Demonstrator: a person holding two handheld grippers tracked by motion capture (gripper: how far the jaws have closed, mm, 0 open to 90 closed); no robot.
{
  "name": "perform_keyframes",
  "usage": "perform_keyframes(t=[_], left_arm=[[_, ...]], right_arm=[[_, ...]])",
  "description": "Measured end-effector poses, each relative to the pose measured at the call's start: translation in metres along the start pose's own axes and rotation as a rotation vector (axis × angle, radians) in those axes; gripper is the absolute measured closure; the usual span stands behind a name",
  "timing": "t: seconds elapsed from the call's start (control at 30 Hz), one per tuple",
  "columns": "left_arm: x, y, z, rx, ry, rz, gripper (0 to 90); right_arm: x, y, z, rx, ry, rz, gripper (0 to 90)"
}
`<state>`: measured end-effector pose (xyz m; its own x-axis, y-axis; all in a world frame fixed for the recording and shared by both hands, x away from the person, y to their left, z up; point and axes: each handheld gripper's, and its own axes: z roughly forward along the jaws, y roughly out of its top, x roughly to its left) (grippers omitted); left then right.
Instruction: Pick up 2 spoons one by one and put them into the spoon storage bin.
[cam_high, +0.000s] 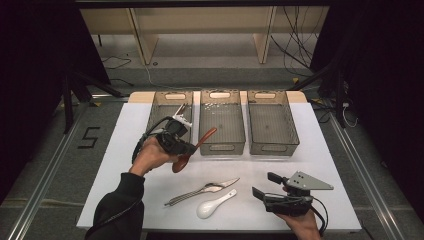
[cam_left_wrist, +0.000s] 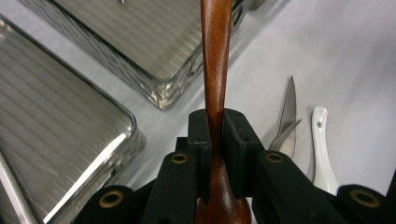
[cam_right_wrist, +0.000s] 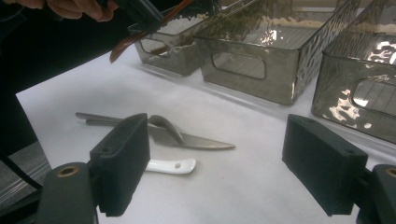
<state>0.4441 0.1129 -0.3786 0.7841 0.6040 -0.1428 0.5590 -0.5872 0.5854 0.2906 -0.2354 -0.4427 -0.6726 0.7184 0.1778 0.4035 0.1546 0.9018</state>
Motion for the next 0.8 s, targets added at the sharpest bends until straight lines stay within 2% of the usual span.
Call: perform_keyframes(t=[0.27, 0.47, 0.8], left_arm=[[0.004, 0.021, 0.002, -0.032, -0.016, -0.006, 81.3], [0.006, 0.039, 0.004, -0.066, 0.002, -0.015, 81.3], [0.012, 0.064, 0.009, -0.095, 0.026, -0.023, 81.3]], right_arm=[[0.001, 0.0, 0.0, 0.002, 0.002, 0.0, 23.7], [0.0, 0.0, 0.0, 0.002, 0.003, 0.004, 23.7], [0.0, 0.0, 0.0, -0.004, 0.004, 0.002, 23.7]])
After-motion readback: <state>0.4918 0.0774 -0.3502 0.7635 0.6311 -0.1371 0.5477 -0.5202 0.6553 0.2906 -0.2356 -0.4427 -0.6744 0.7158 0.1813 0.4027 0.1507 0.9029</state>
